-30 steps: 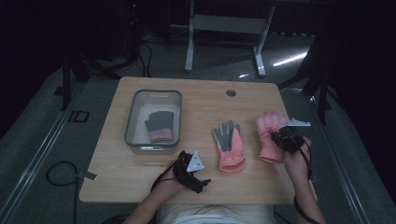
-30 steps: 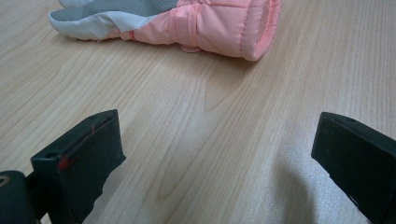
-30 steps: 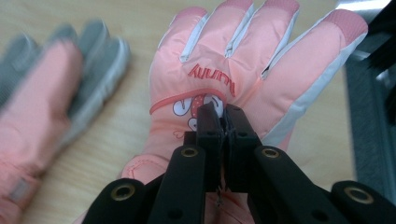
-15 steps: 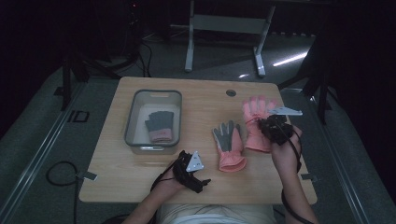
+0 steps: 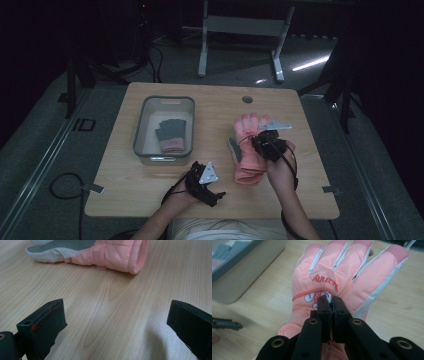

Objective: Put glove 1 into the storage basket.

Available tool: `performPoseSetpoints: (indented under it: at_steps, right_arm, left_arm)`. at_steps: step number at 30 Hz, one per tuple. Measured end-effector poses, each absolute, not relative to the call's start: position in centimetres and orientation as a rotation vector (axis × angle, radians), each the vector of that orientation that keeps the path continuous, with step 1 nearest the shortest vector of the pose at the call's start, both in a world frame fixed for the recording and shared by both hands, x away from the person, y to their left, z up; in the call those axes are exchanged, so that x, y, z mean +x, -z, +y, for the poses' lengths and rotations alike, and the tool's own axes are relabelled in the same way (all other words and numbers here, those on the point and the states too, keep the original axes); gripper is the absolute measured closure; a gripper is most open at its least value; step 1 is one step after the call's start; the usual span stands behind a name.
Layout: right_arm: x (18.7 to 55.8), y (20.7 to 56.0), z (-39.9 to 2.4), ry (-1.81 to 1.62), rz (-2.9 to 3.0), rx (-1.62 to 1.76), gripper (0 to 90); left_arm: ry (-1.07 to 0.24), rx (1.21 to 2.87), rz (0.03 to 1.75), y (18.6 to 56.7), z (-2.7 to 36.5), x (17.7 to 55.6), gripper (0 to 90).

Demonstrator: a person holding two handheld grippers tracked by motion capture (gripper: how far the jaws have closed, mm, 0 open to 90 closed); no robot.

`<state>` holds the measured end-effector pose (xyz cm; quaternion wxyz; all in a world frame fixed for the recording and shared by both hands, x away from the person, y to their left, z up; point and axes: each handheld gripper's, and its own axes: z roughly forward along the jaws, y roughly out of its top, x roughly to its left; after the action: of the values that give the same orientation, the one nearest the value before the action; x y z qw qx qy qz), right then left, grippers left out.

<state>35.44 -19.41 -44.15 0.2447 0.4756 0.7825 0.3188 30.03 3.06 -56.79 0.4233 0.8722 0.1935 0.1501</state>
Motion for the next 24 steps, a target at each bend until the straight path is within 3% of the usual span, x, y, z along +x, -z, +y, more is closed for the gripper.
performPoseSetpoints:
  at_steps: [24]
  right_arm:
    - [37.2, 50.5, -18.3, -0.762, 2.231, 1.356, 84.6]
  left_arm:
    - [-0.373, 2.194, 0.476, 56.9, 3.0, 30.0, 1.6]
